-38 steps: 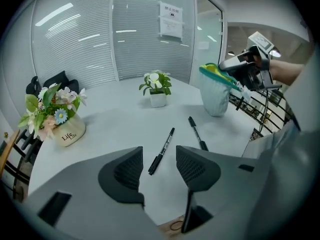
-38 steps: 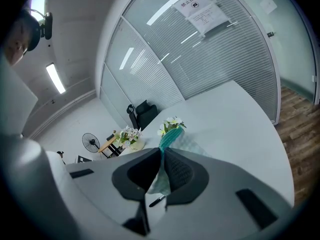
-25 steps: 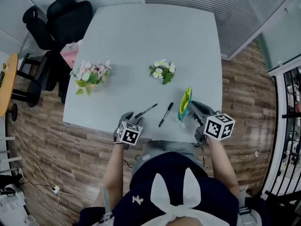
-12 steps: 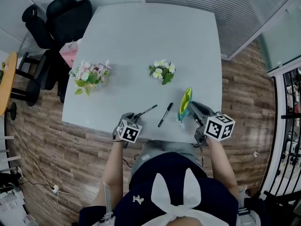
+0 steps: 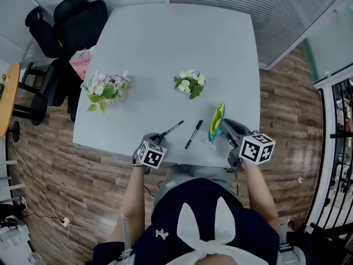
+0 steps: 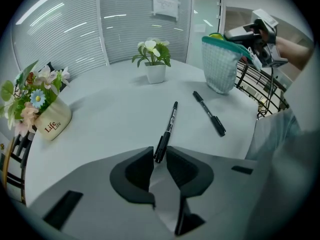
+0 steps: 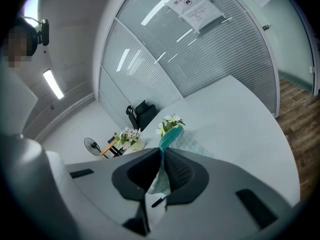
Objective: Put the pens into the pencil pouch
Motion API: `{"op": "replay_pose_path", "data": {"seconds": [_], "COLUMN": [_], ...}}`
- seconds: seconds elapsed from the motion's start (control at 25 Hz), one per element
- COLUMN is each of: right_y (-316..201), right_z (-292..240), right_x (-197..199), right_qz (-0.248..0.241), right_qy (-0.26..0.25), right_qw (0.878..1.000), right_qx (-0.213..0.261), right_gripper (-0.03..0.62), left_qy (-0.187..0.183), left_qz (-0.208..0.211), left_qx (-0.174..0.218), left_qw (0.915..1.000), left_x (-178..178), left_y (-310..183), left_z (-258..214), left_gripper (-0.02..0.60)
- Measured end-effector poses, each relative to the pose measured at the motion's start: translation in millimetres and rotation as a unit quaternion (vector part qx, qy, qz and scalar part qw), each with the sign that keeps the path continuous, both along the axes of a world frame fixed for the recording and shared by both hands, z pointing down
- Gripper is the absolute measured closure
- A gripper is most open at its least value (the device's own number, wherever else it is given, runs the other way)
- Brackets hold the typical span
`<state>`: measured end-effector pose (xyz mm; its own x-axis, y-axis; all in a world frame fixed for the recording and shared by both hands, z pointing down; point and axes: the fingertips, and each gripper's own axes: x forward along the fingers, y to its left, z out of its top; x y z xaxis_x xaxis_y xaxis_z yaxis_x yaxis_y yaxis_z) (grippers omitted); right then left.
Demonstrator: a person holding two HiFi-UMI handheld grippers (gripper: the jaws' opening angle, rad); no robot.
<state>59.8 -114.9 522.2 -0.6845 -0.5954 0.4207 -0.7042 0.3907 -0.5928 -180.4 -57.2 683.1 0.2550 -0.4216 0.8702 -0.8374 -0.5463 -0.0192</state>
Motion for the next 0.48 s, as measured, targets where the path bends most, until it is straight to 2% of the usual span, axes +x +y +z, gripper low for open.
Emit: {"op": "replay_pose_path", "data": {"seconds": [0.48], "right_y": [1], "right_z": [-1], "right_x": [2], "right_qz": [0.004], "right_qy": [-0.006], "right_qw": [1.000], "right_qx": [0.000], "right_gripper": [0.557], "left_qy": [0.079], "left_qz": [-0.030], "left_qx": [0.040], "left_qw": [0.9957], "left_x": [12], "left_y": [-16], "left_z": [-45], "left_gripper": [0.500]}}
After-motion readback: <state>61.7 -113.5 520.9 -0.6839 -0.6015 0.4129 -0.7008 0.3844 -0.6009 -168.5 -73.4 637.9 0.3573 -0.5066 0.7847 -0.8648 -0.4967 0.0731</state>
